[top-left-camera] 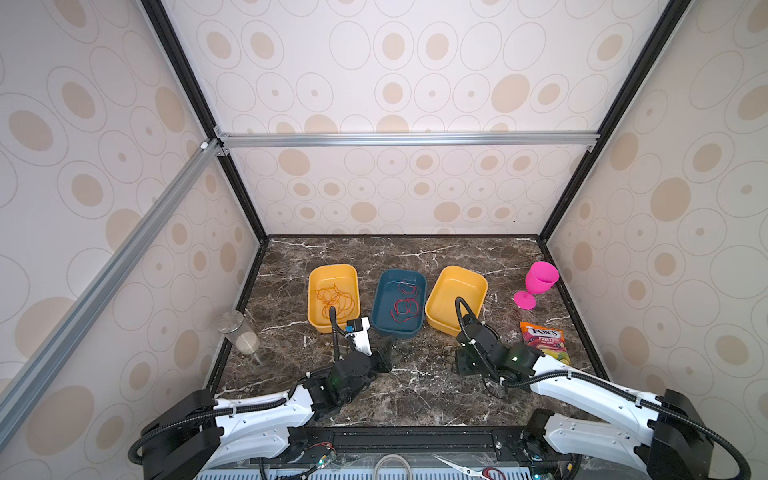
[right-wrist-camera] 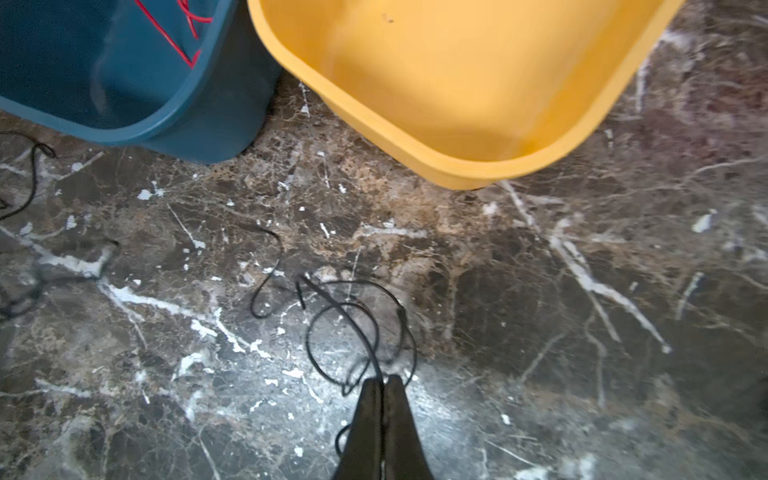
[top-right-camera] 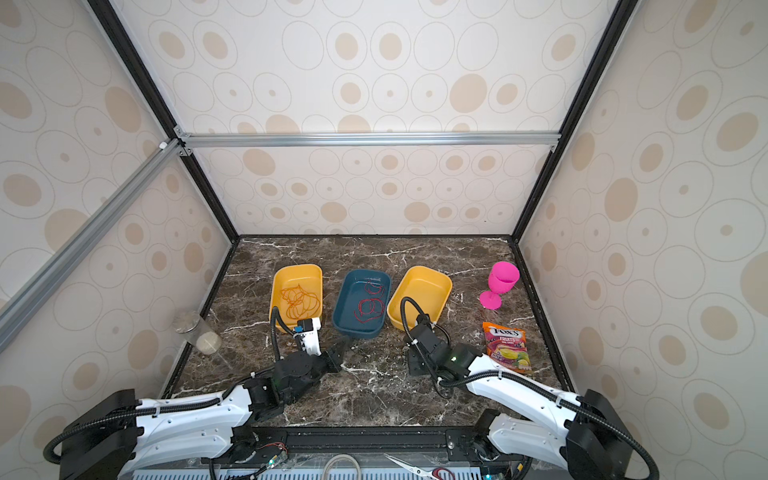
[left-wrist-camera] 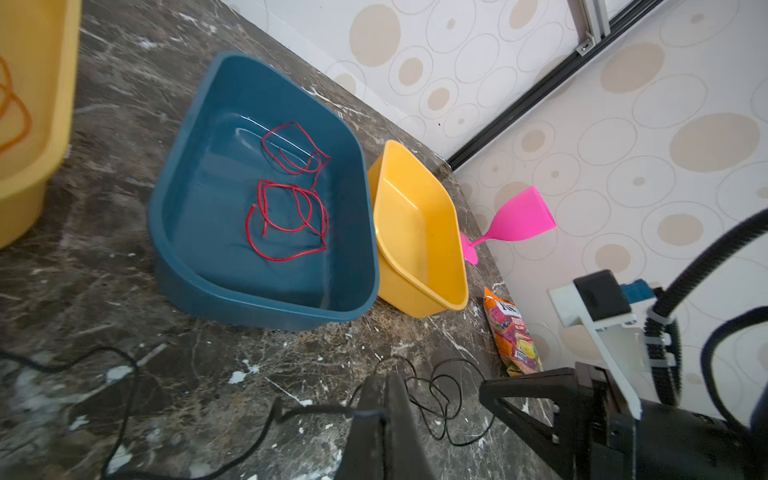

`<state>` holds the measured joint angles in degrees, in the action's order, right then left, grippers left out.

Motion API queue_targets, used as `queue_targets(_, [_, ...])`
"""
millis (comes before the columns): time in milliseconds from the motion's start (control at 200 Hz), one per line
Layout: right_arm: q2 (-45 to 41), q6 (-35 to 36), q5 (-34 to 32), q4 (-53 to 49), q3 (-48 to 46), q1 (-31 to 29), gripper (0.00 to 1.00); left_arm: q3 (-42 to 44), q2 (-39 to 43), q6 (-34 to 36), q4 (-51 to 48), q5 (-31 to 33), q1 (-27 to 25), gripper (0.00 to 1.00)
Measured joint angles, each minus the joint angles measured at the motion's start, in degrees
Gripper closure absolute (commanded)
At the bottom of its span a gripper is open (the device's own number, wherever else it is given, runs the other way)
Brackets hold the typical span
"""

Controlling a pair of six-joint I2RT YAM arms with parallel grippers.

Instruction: Untangle the cables

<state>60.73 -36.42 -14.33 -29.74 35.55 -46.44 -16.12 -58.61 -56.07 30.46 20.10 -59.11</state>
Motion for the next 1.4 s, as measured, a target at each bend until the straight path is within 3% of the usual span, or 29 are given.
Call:
queue_targets(335, [-2.7, 0.3, -0.7, -5.5, -0.7, 4.1, 0.98, 0.6, 7.3, 1.6, -7.5, 1.7, 1.7, 1.0])
queue_targets(480, [-0.9, 2.4, 0.9, -6.3, -0.7, 4.1, 0.79, 0.6, 9.9, 3.9, -9.2, 1.0, 2.3, 1.0])
queue_targets(595, [0.5, 6.1, 5.8, -6.0, -0.5, 4.0, 0.63, 0.5, 10.8, 6.4, -9.2, -1.1, 2.4, 1.0])
queue_targets(775, [-2.3, 11.6, 14.6, -1.9, -0.1, 2.6, 0.53, -1.4, 10.6, 11.8, -9.0, -7.0, 2.5, 1.0])
queue_targets(980, [-4.0, 16.4, 23.9, 6.9, 0.1, 1.7, 0.5, -2.9, 8.7, 17.0, -6.6, -14.7, 2.5, 1.0])
queue_targets(1401, [9.4, 25.8, 32.5, 23.4, 2.3, 1.1, 0.48, -3.8, 8.2, 21.0, -4.4, -23.9, 2.5, 1.0])
